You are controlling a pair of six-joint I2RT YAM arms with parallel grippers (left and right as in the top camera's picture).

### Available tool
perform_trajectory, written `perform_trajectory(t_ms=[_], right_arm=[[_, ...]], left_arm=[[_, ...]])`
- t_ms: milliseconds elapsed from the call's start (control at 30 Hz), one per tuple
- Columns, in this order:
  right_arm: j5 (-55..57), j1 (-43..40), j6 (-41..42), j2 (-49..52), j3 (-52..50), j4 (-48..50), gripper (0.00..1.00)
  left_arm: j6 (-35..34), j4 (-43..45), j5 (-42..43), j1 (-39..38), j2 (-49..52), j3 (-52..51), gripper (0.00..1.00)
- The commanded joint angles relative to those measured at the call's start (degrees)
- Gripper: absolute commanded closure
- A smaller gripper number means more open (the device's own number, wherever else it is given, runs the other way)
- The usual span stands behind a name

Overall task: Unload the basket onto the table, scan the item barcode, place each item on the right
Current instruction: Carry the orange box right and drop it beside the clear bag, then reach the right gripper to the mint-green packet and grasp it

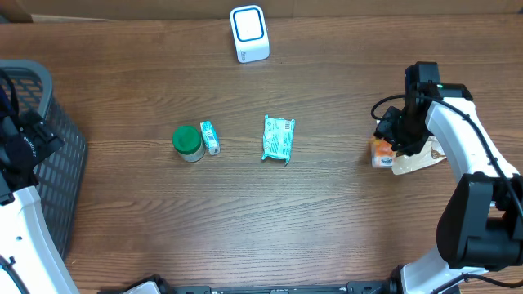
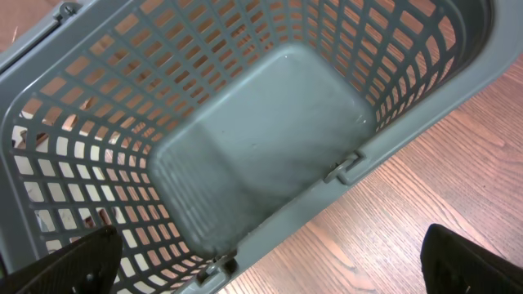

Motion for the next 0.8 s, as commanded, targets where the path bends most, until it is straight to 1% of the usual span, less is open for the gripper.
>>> perform_trajectory(t_ms=[0, 67, 100, 167, 200, 300, 333, 367, 433, 467, 567, 700, 767], right_arm=[[-3.04, 0.13, -0.9, -0.5, 1.7, -1.2, 0.41], [-8.09, 0.46, -4.52, -0.5, 2.93, -1.7, 0.39], [-13.29, 0.92, -5.92, -0.5, 3.74, -1.99, 0.39], [-20.11, 1.95, -7.43, -0.5, 4.0, -1.62, 0.39], [-25.77, 3.58, -7.58, -0.48, 3.98, -0.83, 0.4], [-30.4, 7.98, -7.48, -0.48, 3.96, 1.81, 0.45], [-31.71, 11.69, -5.95, -0.48, 3.89, 4.74, 0.52], [-31.56, 14.27, -3.93, -0.48, 3.85, 6.93, 0.6], [-30.71, 18.58, -0.76, -0.44, 3.67, 10.97, 0.9], [-28.92, 20.94, 1.95, -0.37, 3.48, 13.31, 0.96], [-19.54, 27.87, 11.39, 0.11, 2.49, 19.93, 0.96], [-11.93, 34.16, 17.66, 1.38, 1.95, 24.9, 0.96], [-7.28, 38.88, 20.0, 3.17, 1.95, 27.34, 0.96]], left_arm=[[0.94, 0.0, 0.07, 0.24, 0.09, 0.5, 0.01], [0.94, 0.02, 0.07, 0.24, 0.09, 0.5, 0.0], [0.92, 0.02, 0.07, 0.24, 0.09, 0.5, 0.01], [0.94, 0.0, 0.07, 0.24, 0.09, 0.48, 0.0], [0.94, 0.02, 0.07, 0.24, 0.09, 0.48, 0.0], [0.94, 0.0, 0.07, 0.24, 0.09, 0.48, 0.01], [0.94, 0.02, 0.07, 0.24, 0.09, 0.5, 0.01], [0.92, 0.0, 0.07, 0.24, 0.09, 0.5, 0.01], [0.94, 0.02, 0.07, 0.24, 0.09, 0.48, 0.01], [0.92, 0.0, 0.07, 0.24, 0.09, 0.48, 0.01], [0.92, 0.0, 0.07, 0.24, 0.09, 0.5, 0.0], [0.94, 0.02, 0.07, 0.24, 0.09, 0.5, 0.0], [0.94, 0.0, 0.07, 0.24, 0.09, 0.5, 0.0]])
